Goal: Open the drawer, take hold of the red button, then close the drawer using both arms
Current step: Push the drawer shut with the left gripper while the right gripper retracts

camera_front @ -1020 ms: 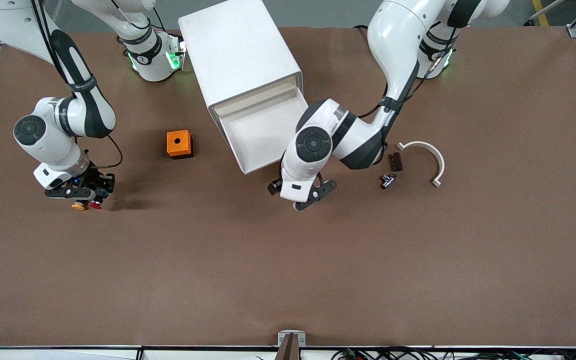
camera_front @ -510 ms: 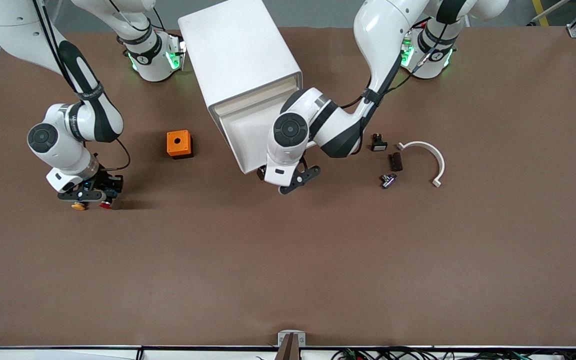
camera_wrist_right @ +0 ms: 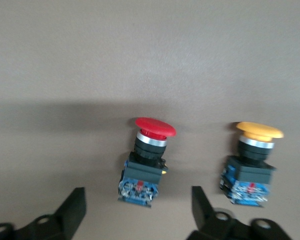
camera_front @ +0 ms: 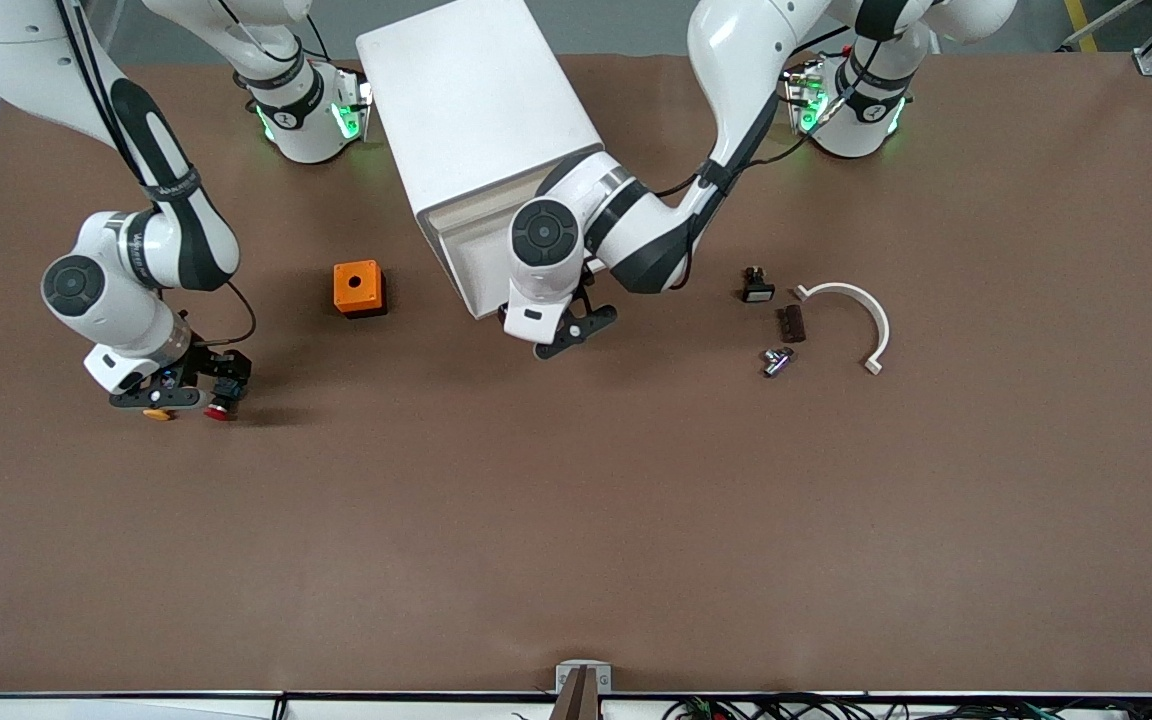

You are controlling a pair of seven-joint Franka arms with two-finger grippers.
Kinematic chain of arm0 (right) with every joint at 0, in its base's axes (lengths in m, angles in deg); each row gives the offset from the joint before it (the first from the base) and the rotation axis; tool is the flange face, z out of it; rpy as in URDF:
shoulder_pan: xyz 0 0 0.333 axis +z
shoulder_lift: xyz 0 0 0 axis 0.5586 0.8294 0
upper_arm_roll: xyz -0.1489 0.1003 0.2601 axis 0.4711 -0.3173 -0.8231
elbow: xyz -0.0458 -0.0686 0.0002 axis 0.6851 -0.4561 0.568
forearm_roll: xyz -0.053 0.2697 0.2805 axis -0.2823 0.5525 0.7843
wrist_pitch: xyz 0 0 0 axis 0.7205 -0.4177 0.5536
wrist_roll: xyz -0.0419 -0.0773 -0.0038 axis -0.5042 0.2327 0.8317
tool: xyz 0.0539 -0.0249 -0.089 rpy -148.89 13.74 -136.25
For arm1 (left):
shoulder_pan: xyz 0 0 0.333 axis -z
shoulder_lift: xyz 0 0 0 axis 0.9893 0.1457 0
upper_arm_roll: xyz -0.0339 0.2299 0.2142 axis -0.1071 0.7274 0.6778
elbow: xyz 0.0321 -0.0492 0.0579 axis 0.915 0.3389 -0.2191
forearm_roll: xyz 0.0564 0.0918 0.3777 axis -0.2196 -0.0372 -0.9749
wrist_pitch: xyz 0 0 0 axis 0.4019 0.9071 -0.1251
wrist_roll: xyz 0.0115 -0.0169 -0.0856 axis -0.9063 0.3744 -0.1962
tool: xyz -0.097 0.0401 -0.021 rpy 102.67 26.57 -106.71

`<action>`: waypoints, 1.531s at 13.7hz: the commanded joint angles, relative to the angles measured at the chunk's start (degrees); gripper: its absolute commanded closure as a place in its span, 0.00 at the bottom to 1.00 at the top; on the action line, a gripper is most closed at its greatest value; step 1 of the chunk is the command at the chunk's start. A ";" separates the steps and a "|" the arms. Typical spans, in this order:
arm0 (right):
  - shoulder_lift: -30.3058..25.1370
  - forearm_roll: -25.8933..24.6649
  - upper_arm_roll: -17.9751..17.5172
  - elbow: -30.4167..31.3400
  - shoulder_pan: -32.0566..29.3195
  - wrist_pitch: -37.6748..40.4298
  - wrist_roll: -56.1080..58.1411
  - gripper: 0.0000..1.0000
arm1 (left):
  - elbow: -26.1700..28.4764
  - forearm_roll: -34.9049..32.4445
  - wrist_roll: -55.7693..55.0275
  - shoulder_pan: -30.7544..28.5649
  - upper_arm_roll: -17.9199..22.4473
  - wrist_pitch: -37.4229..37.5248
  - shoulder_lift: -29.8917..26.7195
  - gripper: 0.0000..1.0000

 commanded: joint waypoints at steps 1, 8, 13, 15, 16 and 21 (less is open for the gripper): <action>-5.21 -0.65 -0.39 -5.95 1.13 13.34 0.00 0.00 | 1.02 -1.14 -1.30 1.34 0.07 2.02 -1.91 0.00; -11.63 4.89 -0.13 -26.25 3.24 45.88 -1.32 0.00 | 0.93 -0.70 -2.88 3.18 -1.59 2.64 -1.99 0.00; -17.25 5.06 0.22 -31.72 2.01 53.03 -1.23 0.00 | 0.75 -0.61 -4.55 3.63 -3.44 2.64 -1.91 0.00; -17.88 4.89 0.22 -31.90 2.01 52.50 -0.97 0.00 | 0.66 -0.52 -4.55 3.71 -3.96 2.64 -1.99 0.00; -17.62 4.80 0.40 -32.51 1.49 52.68 -0.54 0.00 | 0.58 -0.52 -4.64 3.71 -4.58 2.73 -1.91 0.00; -17.53 4.97 0.22 -33.04 -1.15 53.21 0.88 0.00 | 0.58 -0.44 -4.37 3.63 -6.34 2.73 -1.99 0.00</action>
